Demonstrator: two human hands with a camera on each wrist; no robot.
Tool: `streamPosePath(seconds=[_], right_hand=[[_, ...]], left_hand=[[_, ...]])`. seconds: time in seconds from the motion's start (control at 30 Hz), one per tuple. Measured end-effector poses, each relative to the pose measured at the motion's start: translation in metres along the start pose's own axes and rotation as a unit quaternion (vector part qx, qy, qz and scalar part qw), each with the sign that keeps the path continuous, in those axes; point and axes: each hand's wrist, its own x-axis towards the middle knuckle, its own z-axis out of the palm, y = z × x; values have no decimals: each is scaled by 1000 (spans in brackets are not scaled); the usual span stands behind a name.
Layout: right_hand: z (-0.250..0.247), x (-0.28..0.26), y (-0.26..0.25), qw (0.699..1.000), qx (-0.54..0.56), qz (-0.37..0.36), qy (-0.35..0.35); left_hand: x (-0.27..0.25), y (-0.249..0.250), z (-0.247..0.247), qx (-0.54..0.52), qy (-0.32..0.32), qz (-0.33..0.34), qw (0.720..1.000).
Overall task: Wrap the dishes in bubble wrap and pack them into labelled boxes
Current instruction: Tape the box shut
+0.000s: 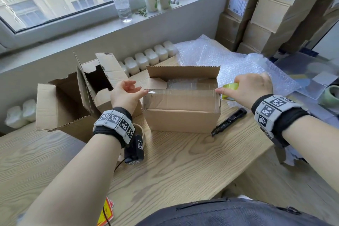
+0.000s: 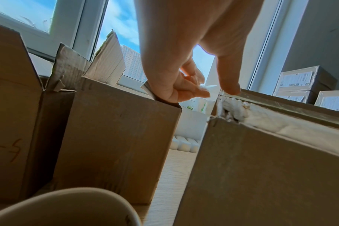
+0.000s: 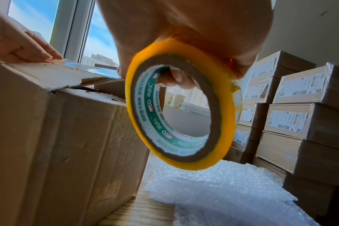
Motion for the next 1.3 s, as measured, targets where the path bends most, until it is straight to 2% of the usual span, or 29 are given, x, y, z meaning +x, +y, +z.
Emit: streamPosePath(seconds=[0.6, 1.17, 1.3], right_hand=[[20, 10, -4, 999, -46, 0, -14], [32, 3, -5, 999, 44, -1, 14], [33, 2, -9, 997, 71, -24, 18]], left_hand=[[9, -13, 15, 42, 23, -2, 999], [10, -20, 13, 114, 19, -8, 993], [11, -21, 11, 130, 19, -13, 991]])
